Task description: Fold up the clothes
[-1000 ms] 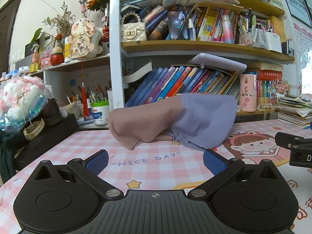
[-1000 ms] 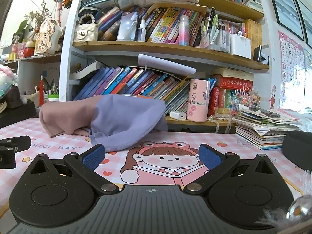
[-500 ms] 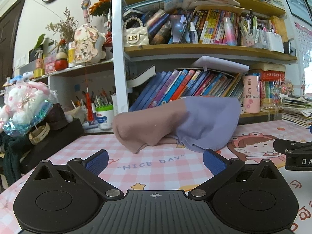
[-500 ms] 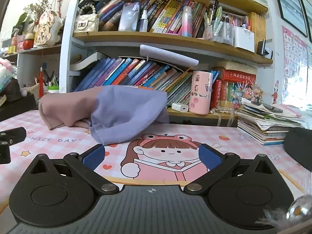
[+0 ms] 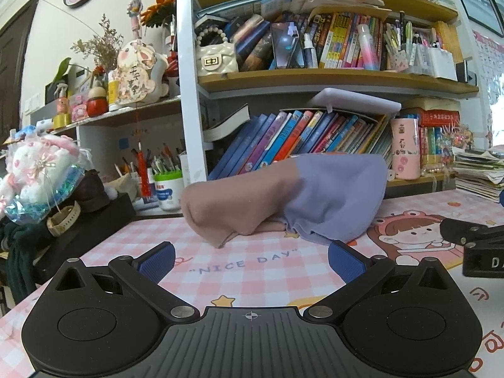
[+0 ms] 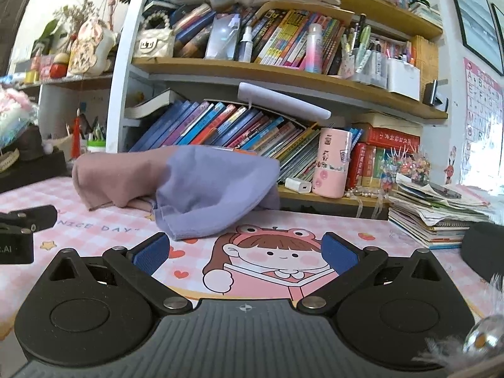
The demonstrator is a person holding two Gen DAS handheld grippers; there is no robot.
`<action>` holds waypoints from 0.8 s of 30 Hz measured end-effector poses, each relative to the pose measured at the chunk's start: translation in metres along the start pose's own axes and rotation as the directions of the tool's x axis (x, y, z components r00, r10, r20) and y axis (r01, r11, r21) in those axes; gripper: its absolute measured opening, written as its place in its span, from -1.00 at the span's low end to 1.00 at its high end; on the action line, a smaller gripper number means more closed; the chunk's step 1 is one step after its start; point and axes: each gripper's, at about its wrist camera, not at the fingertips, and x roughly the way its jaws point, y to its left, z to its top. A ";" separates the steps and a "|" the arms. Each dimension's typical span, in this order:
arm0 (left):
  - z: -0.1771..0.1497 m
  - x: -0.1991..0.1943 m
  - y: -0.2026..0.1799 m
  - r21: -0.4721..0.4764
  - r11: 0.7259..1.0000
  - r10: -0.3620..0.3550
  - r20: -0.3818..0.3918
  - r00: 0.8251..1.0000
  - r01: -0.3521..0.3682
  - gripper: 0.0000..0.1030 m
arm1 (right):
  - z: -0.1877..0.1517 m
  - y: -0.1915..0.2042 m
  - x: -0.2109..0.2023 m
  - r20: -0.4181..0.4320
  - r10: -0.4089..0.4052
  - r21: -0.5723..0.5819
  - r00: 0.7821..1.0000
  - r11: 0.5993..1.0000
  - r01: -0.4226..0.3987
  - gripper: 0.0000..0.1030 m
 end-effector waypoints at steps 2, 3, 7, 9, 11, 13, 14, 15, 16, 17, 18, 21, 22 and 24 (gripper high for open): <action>0.000 0.000 0.000 -0.004 1.000 0.007 -0.001 1.000 -0.007 1.00 | -0.001 -0.002 0.000 0.001 0.003 0.014 1.000 1.000 -0.003 1.00; 0.000 0.001 0.001 -0.007 1.000 0.009 -0.004 1.000 -0.009 1.00 | -0.001 -0.003 0.000 -0.001 0.004 0.018 1.000 1.000 -0.004 1.00; 0.000 0.002 0.001 -0.008 1.000 -0.001 -0.010 1.000 0.001 1.00 | -0.001 -0.004 0.000 0.001 -0.007 0.026 1.000 1.000 0.007 1.00; 0.000 0.002 0.001 -0.007 1.000 -0.003 -0.011 1.000 0.003 1.00 | -0.001 -0.005 -0.003 0.014 -0.016 0.033 1.000 0.999 0.016 1.00; 0.000 0.002 0.001 -0.008 1.000 -0.004 -0.012 1.000 0.004 1.00 | -0.002 -0.006 -0.005 0.027 -0.023 0.041 0.999 0.999 0.022 1.00; 0.000 0.002 0.002 -0.013 1.000 0.000 -0.012 1.000 0.000 1.00 | -0.002 -0.007 -0.007 0.033 -0.028 0.048 0.999 0.998 0.026 1.00; 0.000 0.002 0.002 -0.016 1.000 0.003 -0.012 1.000 -0.004 1.00 | -0.002 -0.007 -0.007 0.034 -0.029 0.051 0.999 0.998 0.028 1.00; 0.000 0.002 0.002 -0.020 1.000 0.005 -0.010 1.000 -0.006 1.00 | -0.002 -0.008 -0.007 0.034 -0.030 0.052 0.999 0.998 0.028 1.00; 0.000 0.001 0.003 -0.023 1.000 0.008 -0.008 1.000 -0.008 1.00 | -0.002 -0.008 -0.007 0.035 -0.027 0.052 0.999 0.998 0.025 1.00; 0.000 0.001 0.004 -0.027 1.000 0.012 -0.006 1.000 -0.012 1.00 | -0.002 -0.008 -0.007 0.036 -0.023 0.053 0.999 0.998 0.021 1.00; 0.000 0.000 0.004 -0.032 0.999 0.017 -0.004 1.000 -0.017 1.00 | -0.002 -0.008 -0.008 0.037 -0.018 0.053 0.999 0.998 0.016 1.00; 0.001 0.000 0.006 -0.046 0.999 0.030 0.001 1.000 -0.029 1.00 | -0.002 -0.008 -0.008 0.041 -0.006 0.054 0.999 0.999 0.003 1.00; 0.001 -0.001 0.007 -0.049 0.998 0.032 0.004 0.999 -0.031 1.00 | -0.002 -0.008 -0.008 0.043 -0.001 0.055 0.999 0.999 -0.001 1.00; 0.000 -0.002 0.007 -0.050 0.998 0.029 0.011 1.000 -0.028 1.00 | -0.002 -0.008 -0.008 0.043 0.005 0.057 0.999 0.998 -0.007 1.00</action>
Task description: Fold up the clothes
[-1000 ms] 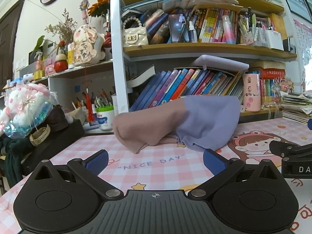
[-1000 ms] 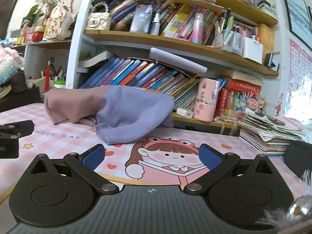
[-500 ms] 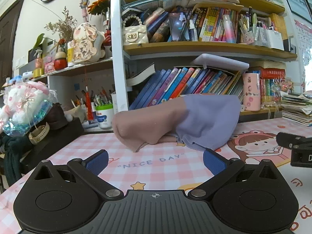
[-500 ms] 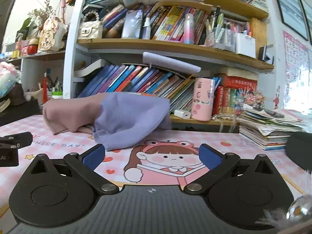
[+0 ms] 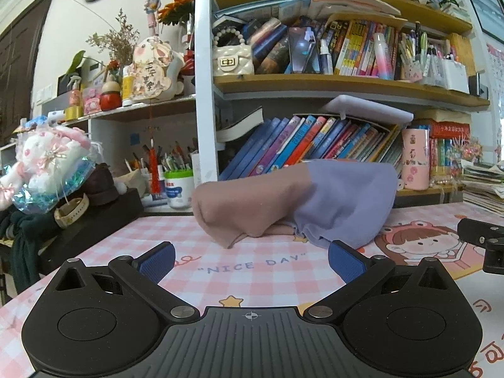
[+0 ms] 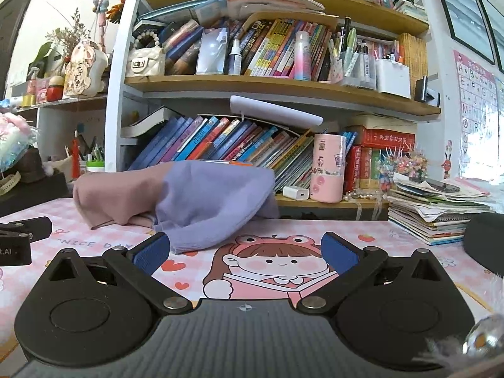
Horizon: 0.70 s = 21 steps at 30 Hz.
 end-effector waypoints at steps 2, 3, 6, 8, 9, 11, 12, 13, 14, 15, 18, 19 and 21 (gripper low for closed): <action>0.000 -0.001 0.000 0.004 1.000 -0.003 0.006 1.000 0.003 1.00 | 0.000 0.000 0.001 -0.004 -0.001 0.003 1.000 1.000 0.001 1.00; 0.000 -0.002 -0.001 0.008 1.000 -0.009 0.010 1.000 0.009 1.00 | 0.000 0.000 0.001 -0.006 -0.003 0.003 1.000 1.000 0.003 1.00; 0.000 -0.004 -0.002 0.019 1.000 -0.019 0.023 1.000 0.019 1.00 | 0.000 0.000 0.001 -0.008 -0.003 0.003 1.000 1.000 0.003 1.00; 0.000 -0.005 -0.003 0.019 1.000 -0.019 0.031 0.999 0.018 1.00 | 0.000 -0.001 0.001 -0.006 0.001 0.009 1.000 1.000 -0.001 1.00; 0.000 -0.005 -0.002 0.019 1.000 -0.020 0.032 0.999 0.019 1.00 | 0.000 -0.001 0.001 -0.005 0.004 0.012 1.000 1.000 -0.004 1.00; 0.000 -0.004 -0.003 0.024 0.999 -0.028 0.025 0.999 0.028 1.00 | 0.000 -0.003 0.001 -0.005 0.010 0.020 1.000 1.000 -0.010 1.00; 0.000 -0.003 -0.004 0.028 0.999 -0.032 0.020 0.999 0.031 1.00 | 0.000 -0.003 0.001 -0.008 0.014 0.023 1.000 1.000 -0.014 1.00; 0.000 -0.002 -0.005 0.032 0.999 -0.035 0.015 0.999 0.034 1.00 | 0.000 -0.004 0.002 -0.012 0.017 0.025 1.000 1.000 -0.017 1.00; 0.000 -0.002 -0.006 0.036 0.999 -0.036 0.012 0.999 0.035 1.00 | 0.000 -0.004 0.003 -0.016 0.018 0.027 1.000 0.999 -0.018 1.00; 0.000 -0.002 -0.006 0.040 0.999 -0.036 0.012 0.999 0.036 1.00 | 0.000 -0.004 0.003 -0.019 0.019 0.027 1.000 0.999 -0.018 1.00; -0.001 -0.002 -0.007 0.047 0.998 -0.041 0.015 0.999 0.041 1.00 | 0.000 -0.004 0.004 -0.025 0.020 0.028 0.999 0.999 -0.020 1.00; -0.001 -0.002 -0.008 0.049 0.998 -0.043 0.017 0.999 0.042 1.00 | 0.000 -0.004 0.004 -0.024 0.022 0.029 0.999 0.999 -0.021 1.00; -0.001 -0.003 -0.008 0.051 0.998 -0.045 0.019 0.999 0.044 1.00 | 0.000 -0.005 0.003 -0.021 0.026 0.032 0.999 0.999 -0.025 1.00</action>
